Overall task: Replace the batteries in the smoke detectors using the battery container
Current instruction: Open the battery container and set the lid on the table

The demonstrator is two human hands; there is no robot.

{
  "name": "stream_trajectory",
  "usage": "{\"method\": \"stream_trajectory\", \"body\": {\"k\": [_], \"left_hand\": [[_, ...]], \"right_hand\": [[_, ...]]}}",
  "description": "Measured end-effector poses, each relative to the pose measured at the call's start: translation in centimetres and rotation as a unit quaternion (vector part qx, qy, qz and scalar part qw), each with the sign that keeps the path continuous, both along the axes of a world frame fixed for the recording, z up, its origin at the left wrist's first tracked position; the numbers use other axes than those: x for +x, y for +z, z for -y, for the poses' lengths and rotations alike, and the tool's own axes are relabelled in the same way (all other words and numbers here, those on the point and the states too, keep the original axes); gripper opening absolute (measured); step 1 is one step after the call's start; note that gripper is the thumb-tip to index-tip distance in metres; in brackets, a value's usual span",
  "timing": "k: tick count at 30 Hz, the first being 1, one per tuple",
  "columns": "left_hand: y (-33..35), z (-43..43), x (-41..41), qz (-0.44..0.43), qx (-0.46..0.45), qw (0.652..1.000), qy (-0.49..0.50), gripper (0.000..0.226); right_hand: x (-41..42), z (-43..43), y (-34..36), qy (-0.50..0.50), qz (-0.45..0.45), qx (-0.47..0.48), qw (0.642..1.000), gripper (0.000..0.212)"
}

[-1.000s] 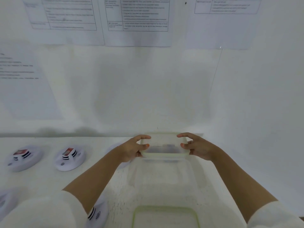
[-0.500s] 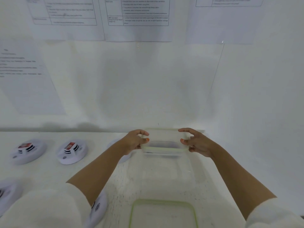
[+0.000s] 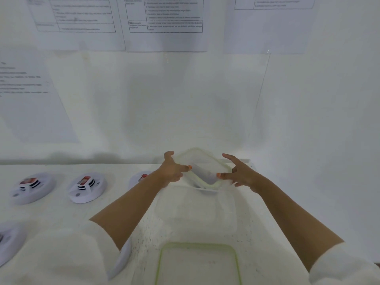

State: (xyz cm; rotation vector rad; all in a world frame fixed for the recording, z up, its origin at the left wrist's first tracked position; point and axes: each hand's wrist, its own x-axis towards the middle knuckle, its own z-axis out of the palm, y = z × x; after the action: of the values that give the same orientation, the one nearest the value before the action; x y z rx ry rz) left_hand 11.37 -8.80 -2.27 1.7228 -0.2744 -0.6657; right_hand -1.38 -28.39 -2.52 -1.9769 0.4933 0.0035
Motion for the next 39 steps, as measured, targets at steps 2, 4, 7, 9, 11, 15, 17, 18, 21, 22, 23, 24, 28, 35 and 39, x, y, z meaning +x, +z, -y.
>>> {"method": "stream_trajectory", "body": {"k": [2, 4, 7, 9, 11, 15, 17, 18, 21, 22, 23, 24, 28, 35, 39], "left_hand": [[-0.4, 0.1, 0.1, 0.008, -0.009, 1.0, -0.015, 0.081], [-0.7, 0.1, 0.3, 0.004, -0.007, 1.0, -0.027, 0.078], [-1.0, 0.0, 0.3, -0.017, 0.0, 0.998, -0.057, 0.07], [-1.0, 0.0, 0.4, -0.007, 0.002, 0.999, -0.052, 0.064], [-1.0, 0.4, 0.6, 0.001, -0.002, 1.0, -0.022, 0.059], [-1.0, 0.9, 0.9, -0.007, -0.021, 1.0, 0.004, 0.056], [-0.8, 0.4, 1.0, -0.029, -0.042, 0.998, -0.02, 0.059], [-0.8, 0.2, 1.2, -0.041, -0.054, 0.997, -0.04, 0.06], [-1.0, -0.2, 1.3, -0.061, -0.081, 0.99, -0.093, 0.05], [-1.1, -0.2, 1.5, -0.065, -0.084, 0.989, -0.104, 0.046], [-1.3, -0.2, 1.6, -0.066, -0.083, 0.988, -0.116, 0.042], [-1.4, -0.2, 1.9, -0.068, -0.08, 0.987, -0.126, 0.04], [-1.6, -0.1, 2.4, -0.079, -0.071, 0.983, -0.147, 0.034], [-1.5, 0.3, 2.6, -0.014, -0.028, 0.994, -0.105, 0.019], [-0.8, 0.2, 2.3, 0.03, 0.011, 0.993, -0.114, 0.025]], "right_hand": [[0.2, 0.1, 0.3, 0.005, -0.005, -0.005, 1.0, 0.063], [0.7, -0.1, 0.4, 0.017, 0.005, -0.004, 1.0, 0.053], [1.7, -0.5, 0.5, 0.024, 0.018, 0.0, 1.0, 0.041], [2.3, -0.5, 0.6, 0.014, 0.018, -0.005, 1.0, 0.038], [2.9, -0.2, 0.4, 0.013, 0.016, -0.005, 1.0, 0.035], [3.6, -0.4, -0.1, 0.019, 0.02, 0.022, 0.999, 0.03], [3.9, -0.7, -0.3, 0.013, 0.03, 0.034, 0.999, 0.029], [4.0, -0.7, -0.3, 0.012, 0.034, 0.043, 0.998, 0.029], [4.4, 0.0, -0.6, 0.014, 0.035, 0.1, 0.994, 0.028], [4.4, 0.3, -0.6, 0.019, 0.03, 0.12, 0.992, 0.028], [4.5, 0.6, -0.6, 0.026, 0.023, 0.135, 0.99, 0.027], [4.6, 0.8, -0.6, 0.033, 0.015, 0.148, 0.988, 0.027], [4.9, 1.0, -0.5, 0.004, 0.023, 0.174, 0.984, 0.023], [4.8, 1.2, -0.2, 0.021, 0.011, 0.141, 0.99, 0.027], [4.7, 0.9, -0.7, 0.018, 0.027, 0.152, 0.988, 0.027]]}}
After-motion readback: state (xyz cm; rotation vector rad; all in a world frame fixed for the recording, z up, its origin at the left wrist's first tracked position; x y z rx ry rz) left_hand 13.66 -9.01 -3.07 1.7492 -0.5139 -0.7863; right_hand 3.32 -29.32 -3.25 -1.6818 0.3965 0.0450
